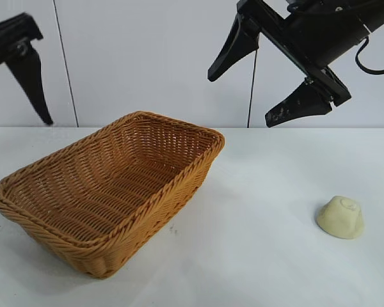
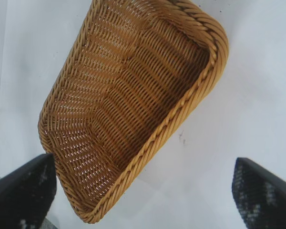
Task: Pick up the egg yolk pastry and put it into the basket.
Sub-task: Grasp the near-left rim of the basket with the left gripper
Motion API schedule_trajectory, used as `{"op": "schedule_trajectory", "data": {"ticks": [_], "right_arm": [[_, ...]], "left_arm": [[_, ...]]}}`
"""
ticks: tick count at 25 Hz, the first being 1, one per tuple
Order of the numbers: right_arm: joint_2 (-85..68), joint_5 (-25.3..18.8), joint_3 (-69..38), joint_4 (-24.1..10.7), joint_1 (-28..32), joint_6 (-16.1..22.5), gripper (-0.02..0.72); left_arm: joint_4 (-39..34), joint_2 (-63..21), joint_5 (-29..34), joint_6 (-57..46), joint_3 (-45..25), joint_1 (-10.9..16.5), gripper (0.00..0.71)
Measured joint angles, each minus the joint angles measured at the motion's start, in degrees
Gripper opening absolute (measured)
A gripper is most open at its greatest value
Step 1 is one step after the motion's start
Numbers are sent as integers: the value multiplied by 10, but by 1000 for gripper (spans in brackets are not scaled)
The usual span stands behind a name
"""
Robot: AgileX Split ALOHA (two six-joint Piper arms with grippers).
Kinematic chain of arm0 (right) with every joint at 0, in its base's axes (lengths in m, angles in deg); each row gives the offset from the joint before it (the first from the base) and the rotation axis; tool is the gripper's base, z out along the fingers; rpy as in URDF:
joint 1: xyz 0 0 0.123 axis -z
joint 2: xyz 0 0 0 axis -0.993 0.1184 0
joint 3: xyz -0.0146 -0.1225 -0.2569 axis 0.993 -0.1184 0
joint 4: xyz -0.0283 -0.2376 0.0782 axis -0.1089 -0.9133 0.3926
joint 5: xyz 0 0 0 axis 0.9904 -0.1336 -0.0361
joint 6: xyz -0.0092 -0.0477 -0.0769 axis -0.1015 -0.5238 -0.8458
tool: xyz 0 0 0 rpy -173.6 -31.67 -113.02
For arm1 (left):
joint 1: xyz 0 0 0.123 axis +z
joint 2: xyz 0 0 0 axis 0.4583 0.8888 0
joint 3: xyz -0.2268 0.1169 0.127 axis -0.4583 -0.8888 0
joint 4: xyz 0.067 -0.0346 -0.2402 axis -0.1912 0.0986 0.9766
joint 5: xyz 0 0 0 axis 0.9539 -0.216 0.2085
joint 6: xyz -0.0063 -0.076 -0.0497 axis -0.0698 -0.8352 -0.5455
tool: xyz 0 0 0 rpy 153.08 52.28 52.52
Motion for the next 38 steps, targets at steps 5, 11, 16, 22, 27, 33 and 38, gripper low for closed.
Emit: {"op": "schedule_trajectory", "data": {"ticks": [5, 11, 16, 22, 27, 33, 38], "right_arm": [[0, 0, 0, 0, 0, 0, 694], [0, 0, 0, 0, 0, 0, 694], [0, 0, 0, 0, 0, 0, 694], [0, 0, 0, 0, 0, 0, 694], [0, 0, 0, 0, 0, 0, 694], [0, -2, 0, 0, 0, 0, 694], [0, -2, 0, 0, 0, 0, 694]], "left_arm": [[0, 0, -51, -40, -28, 0, 696], [0, 40, -60, -52, -29, 0, 696], [0, 104, -120, -53, -29, 0, 696], [0, 195, -197, -53, -29, 0, 696], [0, 244, -203, -53, -30, 0, 696], [0, 256, -203, -53, -30, 0, 696], [0, 256, -197, -52, -30, 0, 594]]}}
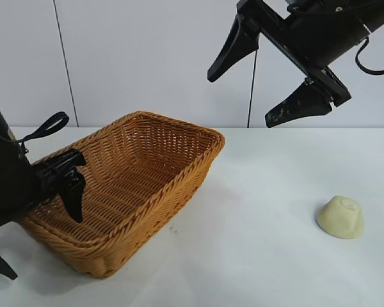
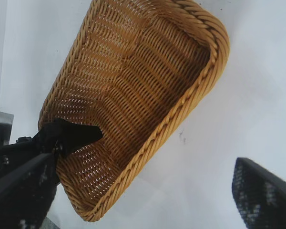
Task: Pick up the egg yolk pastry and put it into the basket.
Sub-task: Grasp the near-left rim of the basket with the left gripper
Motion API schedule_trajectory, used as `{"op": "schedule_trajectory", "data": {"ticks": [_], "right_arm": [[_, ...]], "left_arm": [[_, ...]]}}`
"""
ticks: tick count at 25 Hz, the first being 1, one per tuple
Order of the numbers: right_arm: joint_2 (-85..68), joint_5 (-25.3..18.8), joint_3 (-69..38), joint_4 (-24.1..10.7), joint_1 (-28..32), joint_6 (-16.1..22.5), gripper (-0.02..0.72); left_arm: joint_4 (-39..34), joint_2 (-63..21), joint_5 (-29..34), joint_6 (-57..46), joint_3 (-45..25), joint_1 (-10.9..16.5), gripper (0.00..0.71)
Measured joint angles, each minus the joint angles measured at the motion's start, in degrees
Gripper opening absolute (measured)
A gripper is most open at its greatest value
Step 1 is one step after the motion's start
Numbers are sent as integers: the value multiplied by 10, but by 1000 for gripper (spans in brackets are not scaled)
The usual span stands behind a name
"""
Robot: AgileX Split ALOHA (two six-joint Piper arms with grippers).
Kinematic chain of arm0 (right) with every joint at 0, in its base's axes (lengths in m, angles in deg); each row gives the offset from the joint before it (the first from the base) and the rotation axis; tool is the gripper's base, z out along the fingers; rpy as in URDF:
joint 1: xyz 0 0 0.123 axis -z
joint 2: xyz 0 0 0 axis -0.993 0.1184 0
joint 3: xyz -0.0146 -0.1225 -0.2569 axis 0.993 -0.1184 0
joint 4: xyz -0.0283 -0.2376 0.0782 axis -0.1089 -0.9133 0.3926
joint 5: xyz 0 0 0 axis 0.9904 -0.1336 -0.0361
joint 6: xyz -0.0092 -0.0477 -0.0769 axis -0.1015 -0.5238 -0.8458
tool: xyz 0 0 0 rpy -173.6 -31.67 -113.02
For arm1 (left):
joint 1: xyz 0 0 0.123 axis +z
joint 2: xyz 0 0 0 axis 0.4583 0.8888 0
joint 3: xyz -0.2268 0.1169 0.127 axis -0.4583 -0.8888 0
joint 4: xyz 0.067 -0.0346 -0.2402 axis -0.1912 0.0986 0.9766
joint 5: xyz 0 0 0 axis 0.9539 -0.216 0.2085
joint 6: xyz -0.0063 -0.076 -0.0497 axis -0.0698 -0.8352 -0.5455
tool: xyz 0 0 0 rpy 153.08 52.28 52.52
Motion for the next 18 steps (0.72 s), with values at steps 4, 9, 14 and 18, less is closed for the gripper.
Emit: {"op": "schedule_trajectory", "data": {"ticks": [4, 9, 14, 18], "right_arm": [[0, -1, 0, 0, 0, 0, 694], [0, -2, 0, 0, 0, 0, 694], [0, -4, 0, -1, 0, 0, 694], [0, -5, 0, -1, 0, 0, 694]], "left_arm": [[0, 0, 22, 1, 0, 0, 370], [6, 0, 24, -2, 0, 0, 162], [20, -4, 18, 1, 1, 0, 121], [30, -14, 36, 34, 16, 16, 117]]}}
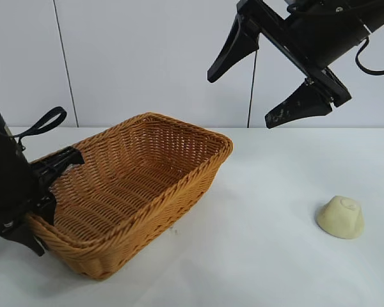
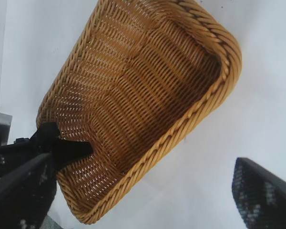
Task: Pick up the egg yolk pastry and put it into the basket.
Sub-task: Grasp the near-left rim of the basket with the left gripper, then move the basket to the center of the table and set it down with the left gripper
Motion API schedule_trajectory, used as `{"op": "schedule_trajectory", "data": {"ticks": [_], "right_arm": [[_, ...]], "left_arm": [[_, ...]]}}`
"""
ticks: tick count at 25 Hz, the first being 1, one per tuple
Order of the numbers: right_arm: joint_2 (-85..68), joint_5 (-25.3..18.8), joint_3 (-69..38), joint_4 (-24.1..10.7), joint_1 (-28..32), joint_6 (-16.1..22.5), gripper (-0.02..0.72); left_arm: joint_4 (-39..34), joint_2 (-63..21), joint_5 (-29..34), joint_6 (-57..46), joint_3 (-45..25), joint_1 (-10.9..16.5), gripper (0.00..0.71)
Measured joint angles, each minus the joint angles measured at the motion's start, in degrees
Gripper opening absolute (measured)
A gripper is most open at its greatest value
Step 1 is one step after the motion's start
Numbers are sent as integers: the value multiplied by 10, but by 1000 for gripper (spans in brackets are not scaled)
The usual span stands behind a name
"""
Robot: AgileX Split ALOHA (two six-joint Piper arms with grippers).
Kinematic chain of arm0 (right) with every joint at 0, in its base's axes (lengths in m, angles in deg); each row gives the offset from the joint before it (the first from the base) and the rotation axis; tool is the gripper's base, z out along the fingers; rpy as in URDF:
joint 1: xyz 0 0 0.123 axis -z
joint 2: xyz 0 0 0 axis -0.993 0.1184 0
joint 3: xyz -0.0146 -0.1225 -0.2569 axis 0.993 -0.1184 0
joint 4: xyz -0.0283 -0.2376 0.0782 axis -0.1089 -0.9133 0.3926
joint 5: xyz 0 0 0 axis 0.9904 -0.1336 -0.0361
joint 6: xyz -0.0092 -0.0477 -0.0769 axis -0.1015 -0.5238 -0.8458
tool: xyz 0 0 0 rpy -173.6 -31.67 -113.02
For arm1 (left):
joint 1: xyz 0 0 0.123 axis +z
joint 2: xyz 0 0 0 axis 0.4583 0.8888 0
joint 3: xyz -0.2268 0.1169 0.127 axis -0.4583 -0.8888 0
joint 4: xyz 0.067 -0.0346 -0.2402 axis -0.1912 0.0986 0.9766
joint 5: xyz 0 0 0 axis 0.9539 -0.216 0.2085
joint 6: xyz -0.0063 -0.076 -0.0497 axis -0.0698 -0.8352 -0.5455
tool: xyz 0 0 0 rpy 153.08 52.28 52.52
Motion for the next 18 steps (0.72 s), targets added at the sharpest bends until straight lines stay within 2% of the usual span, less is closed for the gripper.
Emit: {"op": "schedule_trajectory", "data": {"ticks": [8, 18], "right_arm": [[0, -4, 0, -1, 0, 0, 694], [0, -6, 0, -2, 0, 0, 694]], "left_arm": [[80, 1, 82, 218, 96, 62, 114], [85, 80, 206, 444, 235, 69, 113]]}}
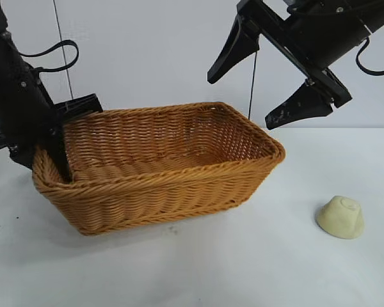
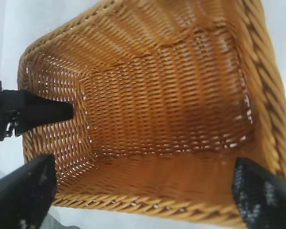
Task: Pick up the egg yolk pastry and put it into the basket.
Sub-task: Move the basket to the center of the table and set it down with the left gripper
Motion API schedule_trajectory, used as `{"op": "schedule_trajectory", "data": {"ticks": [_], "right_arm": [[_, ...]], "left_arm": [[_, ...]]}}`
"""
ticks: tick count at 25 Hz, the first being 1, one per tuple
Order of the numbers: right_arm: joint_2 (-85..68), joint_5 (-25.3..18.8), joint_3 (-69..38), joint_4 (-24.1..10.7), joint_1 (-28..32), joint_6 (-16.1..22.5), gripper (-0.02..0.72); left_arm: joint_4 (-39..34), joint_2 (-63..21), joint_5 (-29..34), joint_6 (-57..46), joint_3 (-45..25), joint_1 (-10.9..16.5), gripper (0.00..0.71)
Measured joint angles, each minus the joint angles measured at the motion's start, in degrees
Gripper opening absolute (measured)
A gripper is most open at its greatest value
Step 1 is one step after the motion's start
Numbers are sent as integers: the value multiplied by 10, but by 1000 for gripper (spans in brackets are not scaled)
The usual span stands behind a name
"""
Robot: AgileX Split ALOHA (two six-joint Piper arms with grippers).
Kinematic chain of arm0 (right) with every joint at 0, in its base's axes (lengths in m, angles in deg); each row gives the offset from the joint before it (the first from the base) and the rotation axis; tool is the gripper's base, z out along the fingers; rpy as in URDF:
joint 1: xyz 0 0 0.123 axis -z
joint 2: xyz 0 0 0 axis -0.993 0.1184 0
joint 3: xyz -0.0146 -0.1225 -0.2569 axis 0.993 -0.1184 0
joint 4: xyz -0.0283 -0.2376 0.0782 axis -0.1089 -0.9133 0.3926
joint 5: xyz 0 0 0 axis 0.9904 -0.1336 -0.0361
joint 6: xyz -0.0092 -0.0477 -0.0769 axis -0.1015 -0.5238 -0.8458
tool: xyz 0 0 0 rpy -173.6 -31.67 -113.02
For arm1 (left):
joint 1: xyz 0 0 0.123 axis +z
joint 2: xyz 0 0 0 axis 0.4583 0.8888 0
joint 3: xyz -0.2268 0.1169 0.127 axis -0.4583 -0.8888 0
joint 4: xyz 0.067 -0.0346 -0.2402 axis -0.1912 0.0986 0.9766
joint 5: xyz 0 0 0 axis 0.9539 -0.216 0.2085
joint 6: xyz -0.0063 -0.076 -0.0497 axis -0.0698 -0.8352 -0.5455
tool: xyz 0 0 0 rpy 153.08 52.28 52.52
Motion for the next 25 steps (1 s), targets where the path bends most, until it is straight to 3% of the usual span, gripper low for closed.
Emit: {"op": "schedule_trajectory", "data": {"ticks": [7, 25], "right_arm": [[0, 0, 0, -1, 0, 0, 694], [0, -13, 0, -1, 0, 0, 694]], "left_arm": [[19, 21, 22, 107, 32, 0, 112], [38, 102, -9, 150, 32, 0, 112]]}}
